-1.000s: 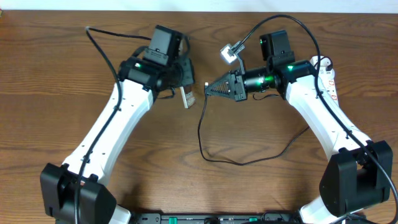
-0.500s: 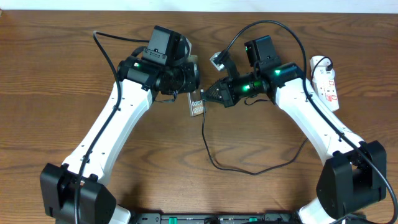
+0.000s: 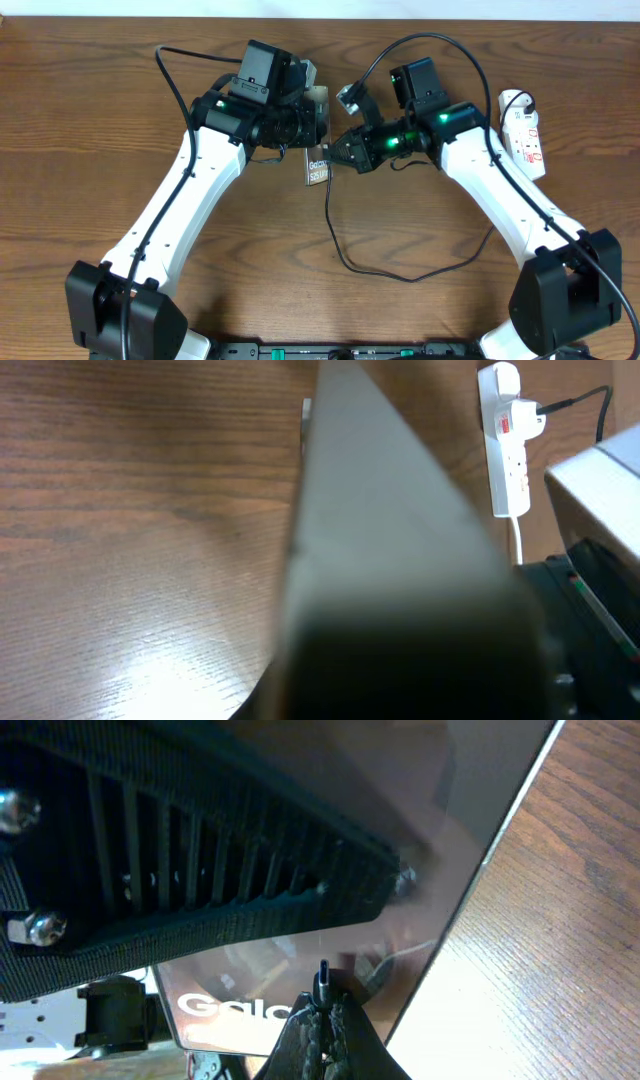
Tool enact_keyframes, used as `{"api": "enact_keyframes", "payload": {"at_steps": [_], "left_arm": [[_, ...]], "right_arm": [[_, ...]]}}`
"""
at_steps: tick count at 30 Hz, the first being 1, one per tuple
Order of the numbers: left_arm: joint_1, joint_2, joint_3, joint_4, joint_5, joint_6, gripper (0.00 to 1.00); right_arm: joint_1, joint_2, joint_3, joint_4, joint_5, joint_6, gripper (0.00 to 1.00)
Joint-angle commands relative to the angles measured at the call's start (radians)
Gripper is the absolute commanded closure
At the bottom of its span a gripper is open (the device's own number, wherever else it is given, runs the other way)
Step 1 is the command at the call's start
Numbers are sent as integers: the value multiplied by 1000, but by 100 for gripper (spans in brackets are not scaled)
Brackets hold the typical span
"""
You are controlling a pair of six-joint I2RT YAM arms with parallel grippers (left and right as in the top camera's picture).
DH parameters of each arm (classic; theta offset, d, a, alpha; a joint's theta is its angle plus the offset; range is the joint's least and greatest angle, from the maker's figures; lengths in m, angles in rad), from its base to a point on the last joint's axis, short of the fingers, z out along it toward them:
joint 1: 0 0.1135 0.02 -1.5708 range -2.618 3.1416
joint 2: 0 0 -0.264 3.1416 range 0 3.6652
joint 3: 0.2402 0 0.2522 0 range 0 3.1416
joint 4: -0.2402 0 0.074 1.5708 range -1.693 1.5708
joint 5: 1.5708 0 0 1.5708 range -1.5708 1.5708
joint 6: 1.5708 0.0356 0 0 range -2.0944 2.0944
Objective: Plug charger to phone and switch on socket
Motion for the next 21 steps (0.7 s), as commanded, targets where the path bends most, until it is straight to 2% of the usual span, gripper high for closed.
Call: {"api": "enact_keyframes", "payload": {"at_steps": [1,11,13,17,21], "left_arm": [[-26,-14,17,29,176,-14,93],[-26,-32,17,61,176,-33,93],[-16,-51,17,86,176,-35,93],[47,-111,17,164,177,-97,93],[103,-152,17,237,220,-132,93]], "right_arm": [[40,-4,7,3,3,17,99],[40,-4,7,10,3,16,99],[17,-17,7,12,-48,10,99],[-74,-50,7,-39,-338,-159,99],[-132,-50,7,-140,-541,-359,99]]}}
